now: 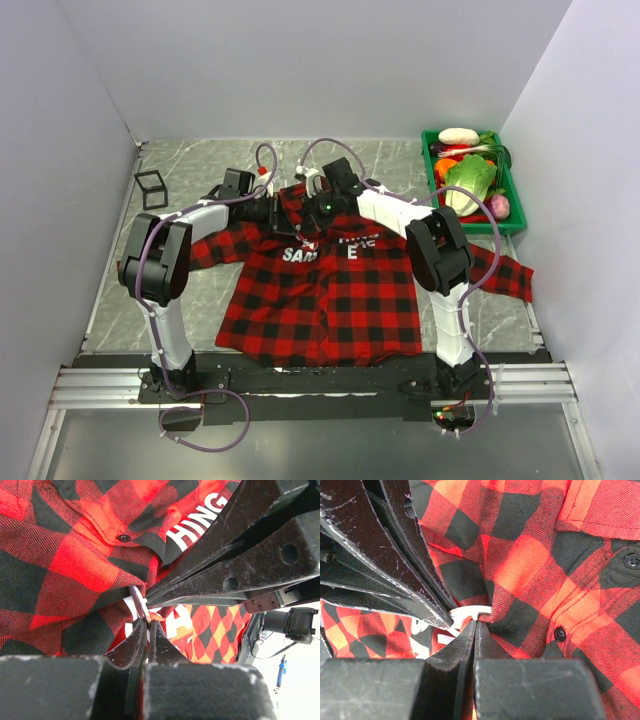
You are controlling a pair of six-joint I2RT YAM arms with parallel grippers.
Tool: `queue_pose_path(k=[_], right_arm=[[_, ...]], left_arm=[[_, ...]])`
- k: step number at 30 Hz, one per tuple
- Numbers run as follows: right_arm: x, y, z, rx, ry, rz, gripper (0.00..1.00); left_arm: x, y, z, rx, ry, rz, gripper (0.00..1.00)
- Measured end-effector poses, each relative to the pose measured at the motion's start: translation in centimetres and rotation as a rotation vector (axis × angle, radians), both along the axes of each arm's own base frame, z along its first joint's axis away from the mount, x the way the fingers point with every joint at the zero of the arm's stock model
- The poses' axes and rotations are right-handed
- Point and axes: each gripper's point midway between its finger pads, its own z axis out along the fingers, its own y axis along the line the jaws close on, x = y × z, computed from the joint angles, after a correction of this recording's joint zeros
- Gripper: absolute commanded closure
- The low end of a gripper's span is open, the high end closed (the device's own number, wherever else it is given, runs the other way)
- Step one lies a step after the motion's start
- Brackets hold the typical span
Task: Pin the brooch onto the clothing
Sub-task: Pin the brooch to the clothes.
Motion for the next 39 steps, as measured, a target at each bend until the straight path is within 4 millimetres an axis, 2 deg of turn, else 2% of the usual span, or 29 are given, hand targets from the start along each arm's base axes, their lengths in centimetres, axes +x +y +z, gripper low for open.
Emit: queue_pose_path(k=[9, 39], right_arm=[[-0.57, -0.25, -1.08, 0.009, 0.011, 0.001, 1.00], [-0.60, -0.18, -0.87, 0.053, 0.027, 0.023, 1.00]], left_arm=[[-0.07, -0.10, -0.30, 0.012, 0.018, 0.019, 0.99], [-0.15, -0.49, -0.12, -0.030, 0.014, 0.016, 0.99]])
